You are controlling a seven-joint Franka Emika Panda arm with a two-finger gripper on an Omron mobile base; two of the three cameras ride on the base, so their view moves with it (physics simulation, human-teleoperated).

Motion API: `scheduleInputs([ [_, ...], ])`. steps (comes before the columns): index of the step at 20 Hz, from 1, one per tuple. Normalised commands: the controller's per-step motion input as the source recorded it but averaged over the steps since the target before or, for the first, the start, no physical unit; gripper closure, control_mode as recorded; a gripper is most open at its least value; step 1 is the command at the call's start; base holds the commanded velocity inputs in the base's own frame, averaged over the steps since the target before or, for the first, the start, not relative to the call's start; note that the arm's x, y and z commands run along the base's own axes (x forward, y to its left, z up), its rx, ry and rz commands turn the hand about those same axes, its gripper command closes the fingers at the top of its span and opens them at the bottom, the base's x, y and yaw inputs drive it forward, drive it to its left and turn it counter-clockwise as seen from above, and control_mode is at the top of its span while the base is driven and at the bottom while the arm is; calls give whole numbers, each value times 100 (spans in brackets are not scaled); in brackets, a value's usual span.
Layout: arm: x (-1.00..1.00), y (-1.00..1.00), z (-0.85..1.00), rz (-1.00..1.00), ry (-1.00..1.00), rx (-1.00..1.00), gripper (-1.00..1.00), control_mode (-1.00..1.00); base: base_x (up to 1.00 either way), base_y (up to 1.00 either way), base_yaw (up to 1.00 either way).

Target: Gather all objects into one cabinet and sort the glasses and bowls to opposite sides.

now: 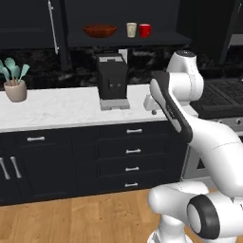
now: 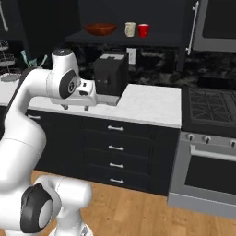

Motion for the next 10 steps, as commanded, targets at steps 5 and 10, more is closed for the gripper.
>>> scheduleInputs([
  [5,0,0,0,0,0,0,-100,100,-29,-20,5],
  [10,0,0,0,0,0,0,-100,100,-23,-27,-31],
])
